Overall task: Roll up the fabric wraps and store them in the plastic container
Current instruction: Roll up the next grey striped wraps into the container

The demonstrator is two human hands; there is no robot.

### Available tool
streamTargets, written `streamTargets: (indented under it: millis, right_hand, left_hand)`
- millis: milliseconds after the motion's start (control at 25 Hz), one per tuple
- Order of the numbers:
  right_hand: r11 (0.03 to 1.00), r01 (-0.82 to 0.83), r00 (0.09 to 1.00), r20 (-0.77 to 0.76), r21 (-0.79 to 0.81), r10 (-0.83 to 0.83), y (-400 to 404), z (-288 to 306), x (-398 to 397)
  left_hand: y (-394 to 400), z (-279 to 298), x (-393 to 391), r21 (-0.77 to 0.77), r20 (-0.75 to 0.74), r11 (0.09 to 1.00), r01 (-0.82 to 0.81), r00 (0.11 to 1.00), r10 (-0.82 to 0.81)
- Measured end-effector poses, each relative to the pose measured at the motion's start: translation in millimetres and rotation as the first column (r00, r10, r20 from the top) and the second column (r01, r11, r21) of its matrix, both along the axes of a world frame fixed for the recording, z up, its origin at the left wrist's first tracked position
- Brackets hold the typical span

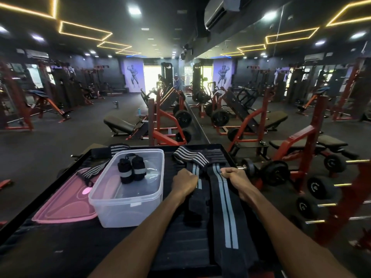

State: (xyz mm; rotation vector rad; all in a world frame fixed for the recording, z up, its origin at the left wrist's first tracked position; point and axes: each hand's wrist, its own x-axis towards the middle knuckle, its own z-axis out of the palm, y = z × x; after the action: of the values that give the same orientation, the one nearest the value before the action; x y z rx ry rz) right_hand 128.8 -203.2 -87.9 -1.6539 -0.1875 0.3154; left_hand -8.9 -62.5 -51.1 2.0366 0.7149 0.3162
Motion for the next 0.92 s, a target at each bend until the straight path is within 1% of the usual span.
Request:
streamTargets:
  millis: [80,200,280,320,440,520,680,760,840,920]
  right_hand:
    - [0.999,-0.03,1.0,-0.009,-0.023,0.03,8.5,-3.6,0.7]
    - [0.994,-0.019,0.997,0.068,-0.106,0.026,19.1,-8.4,-1.5]
    - [0.988,0.025,0.991,0.133,-0.15,-0.005,21.2,-8.1,-3.8]
    - [0.986,0.036,0.987,0.159,-0.164,-0.01,21.5,-7.9,-4.3]
    - [0.989,0.036,0.983,0.182,-0.146,-0.009,21.4,-8.1,-5.2]
    - [0.991,0.088,0.981,0.183,-0.102,-0.068,19.0,-10.5,-6.0]
    - [0.971,0.22,0.957,0.213,-0.095,-0.196,9.9,-13.7,-6.0]
    - [0.958,0.268,0.944,0.226,-0.101,-0.24,8.6,-13.7,-5.9]
    - [0.941,0.299,0.936,0.242,-0.161,-0.256,10.5,-14.1,-4.8]
    - [0.927,0.3,0.935,0.263,-0.228,-0.238,12.8,-14.4,-3.2]
  left_hand:
    - [4.9,1.3,-2.7,0.059,-0.092,0.998,0.033,0.995,-0.028]
    - [13.1,1.6,-7.1,0.182,-0.286,0.973,0.145,0.954,-0.089]
    - [14.1,6.1,-10.0,0.31,-0.392,0.919,0.243,0.913,-0.109]
    - [13.1,9.2,-10.0,0.379,-0.423,0.885,0.27,0.901,-0.094]
    - [6.0,20.1,-2.1,0.552,-0.434,0.788,0.272,0.901,-0.007]
    - [3.1,25.8,12.7,0.621,-0.436,0.723,0.303,0.9,-0.003]
    - [15.0,27.3,51.7,0.687,-0.422,0.614,0.39,0.901,-0.1]
    - [24.1,17.9,69.8,0.697,-0.47,0.537,0.475,0.868,-0.158]
    - [30.2,5.0,85.5,0.697,-0.535,0.455,0.554,0.825,-0.185]
    - [32.4,-3.7,96.7,0.702,-0.577,0.4,0.59,0.8,-0.167]
